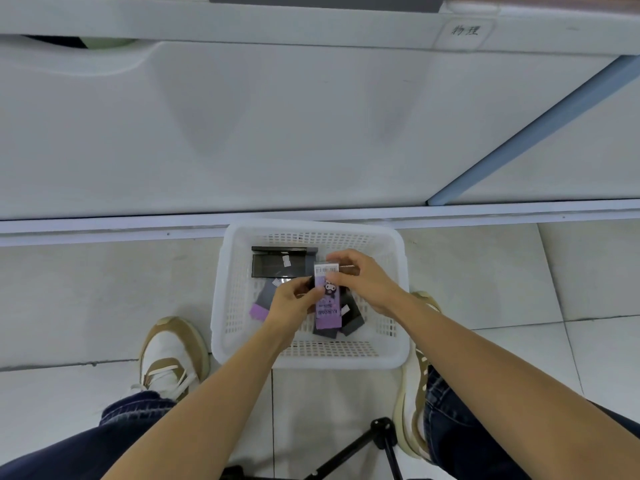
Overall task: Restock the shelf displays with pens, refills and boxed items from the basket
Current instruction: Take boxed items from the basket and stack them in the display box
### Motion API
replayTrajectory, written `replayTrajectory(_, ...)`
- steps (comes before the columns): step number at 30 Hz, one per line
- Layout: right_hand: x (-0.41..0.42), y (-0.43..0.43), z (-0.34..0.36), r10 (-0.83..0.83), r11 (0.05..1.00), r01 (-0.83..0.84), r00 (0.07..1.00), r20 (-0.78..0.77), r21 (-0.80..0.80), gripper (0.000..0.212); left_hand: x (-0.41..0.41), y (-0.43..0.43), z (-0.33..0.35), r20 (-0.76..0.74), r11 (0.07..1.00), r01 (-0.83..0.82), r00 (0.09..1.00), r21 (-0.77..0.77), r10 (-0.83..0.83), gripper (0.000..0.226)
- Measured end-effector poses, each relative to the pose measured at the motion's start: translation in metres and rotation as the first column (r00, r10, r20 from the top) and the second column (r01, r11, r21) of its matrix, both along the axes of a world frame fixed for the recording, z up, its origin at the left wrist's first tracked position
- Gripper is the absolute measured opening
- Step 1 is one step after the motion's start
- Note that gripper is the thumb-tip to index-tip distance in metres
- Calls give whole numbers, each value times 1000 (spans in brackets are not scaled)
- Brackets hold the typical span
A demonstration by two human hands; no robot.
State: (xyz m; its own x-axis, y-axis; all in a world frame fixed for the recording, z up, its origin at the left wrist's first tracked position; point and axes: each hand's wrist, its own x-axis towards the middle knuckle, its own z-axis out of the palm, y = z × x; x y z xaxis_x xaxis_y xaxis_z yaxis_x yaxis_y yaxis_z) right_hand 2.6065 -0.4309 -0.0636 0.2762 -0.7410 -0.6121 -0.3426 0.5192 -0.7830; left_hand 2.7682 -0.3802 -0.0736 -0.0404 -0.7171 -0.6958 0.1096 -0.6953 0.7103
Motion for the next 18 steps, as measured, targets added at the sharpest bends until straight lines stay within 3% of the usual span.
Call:
replayTrajectory(4,-1,1,3,130,991,-129,991,-28,36,23,15,-5,9,7,997,10,1000,-80,-9,17)
replayTrajectory(7,6,4,9,16,998,-23,995,97,66,14,17,-5,13,-113,997,-68,991,-21,65,17)
replayTrajectory(11,19,3,12,-57,998,52,990,131,40,22,18,-5,13,-261,997,-44,964,63,59,52)
replayTrajectory(14,22,4,16,-83,995,71,980,180,74,24,25,-5,10,-265,995,-66,961,72,83,65)
replayTrajectory(18,29,8,19,-154,987,146,975,159,61,33,31,-8,6,-140,999,-45,989,26,48,55)
